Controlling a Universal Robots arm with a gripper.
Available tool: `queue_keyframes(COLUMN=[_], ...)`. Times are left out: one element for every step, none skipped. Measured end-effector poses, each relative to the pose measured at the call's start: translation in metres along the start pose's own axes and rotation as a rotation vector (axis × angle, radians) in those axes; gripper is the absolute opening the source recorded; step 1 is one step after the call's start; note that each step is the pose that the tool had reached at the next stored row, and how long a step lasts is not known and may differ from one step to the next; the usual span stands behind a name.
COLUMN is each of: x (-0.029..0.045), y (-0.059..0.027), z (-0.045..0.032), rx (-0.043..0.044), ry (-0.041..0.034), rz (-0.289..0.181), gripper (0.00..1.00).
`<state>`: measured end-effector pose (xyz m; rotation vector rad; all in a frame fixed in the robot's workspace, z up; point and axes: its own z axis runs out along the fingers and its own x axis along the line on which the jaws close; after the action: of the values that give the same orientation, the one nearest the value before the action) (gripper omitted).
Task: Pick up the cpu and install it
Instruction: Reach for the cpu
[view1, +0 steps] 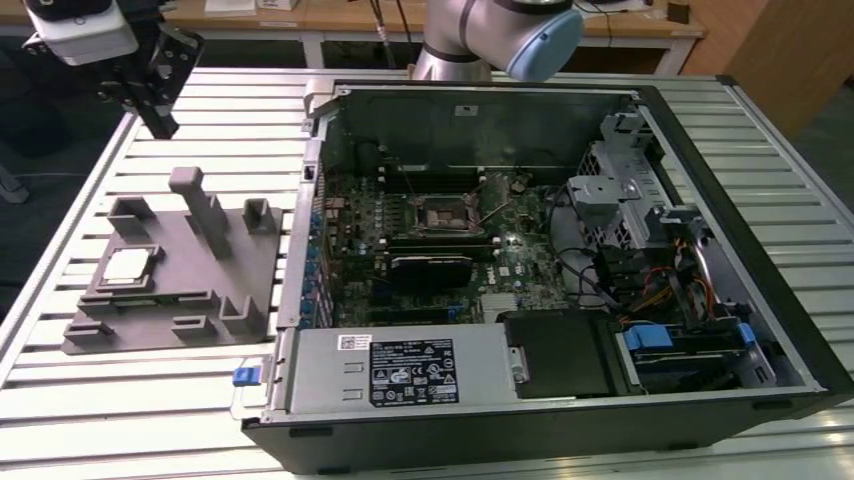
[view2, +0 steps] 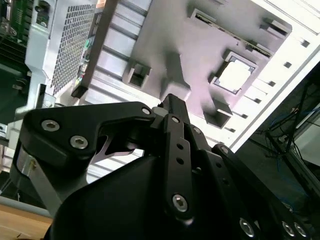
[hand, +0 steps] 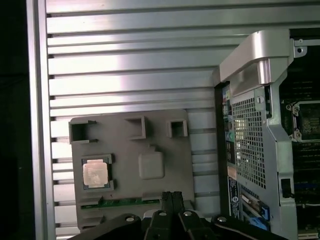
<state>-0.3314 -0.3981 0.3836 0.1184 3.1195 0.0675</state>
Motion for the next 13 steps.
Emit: queue_keyframes(x=[0.0039,0.0088,0.0133,0.0177,0.0222,0.0267,0.0312,0.0357,0.0402,0.0451,0.0495,0.054,0.0585], y=[-0.0003,-0.0006,-0.0009,-0.0012,-0.0015,-0.0018,-0.0021,-0.0024,-0.0027,-0.0031,-0.0035,-0.0038,-0.0042], z=[0.0,-0.0001,-0.0001,0.0,0.0,0.0001,0.0,0.0,0.0,0.0001,0.0,0.0,0.0], rx=[0.0002,0.0002,0.0002,0.0002,0.0001,0.0001,0.0002,0.0002,0.0001,0.0001,0.0002,0.0001,0.0001], ry=[0.0001,0.0001,0.0002,0.0001,0.0001,0.0,0.0002,0.0001,0.0001,0.0,0.0002,0.0001,0.0001], rz=[0.0,0.0,0.0,0.0,0.0,0.0,0.0,0.0,0.0,0.0,0.0,0.0,0.0], gripper=[0.11,0.11,0.11,0.11,0.11,0.11,0.11,0.11,0.11,0.11,0.11,0.11,0.11])
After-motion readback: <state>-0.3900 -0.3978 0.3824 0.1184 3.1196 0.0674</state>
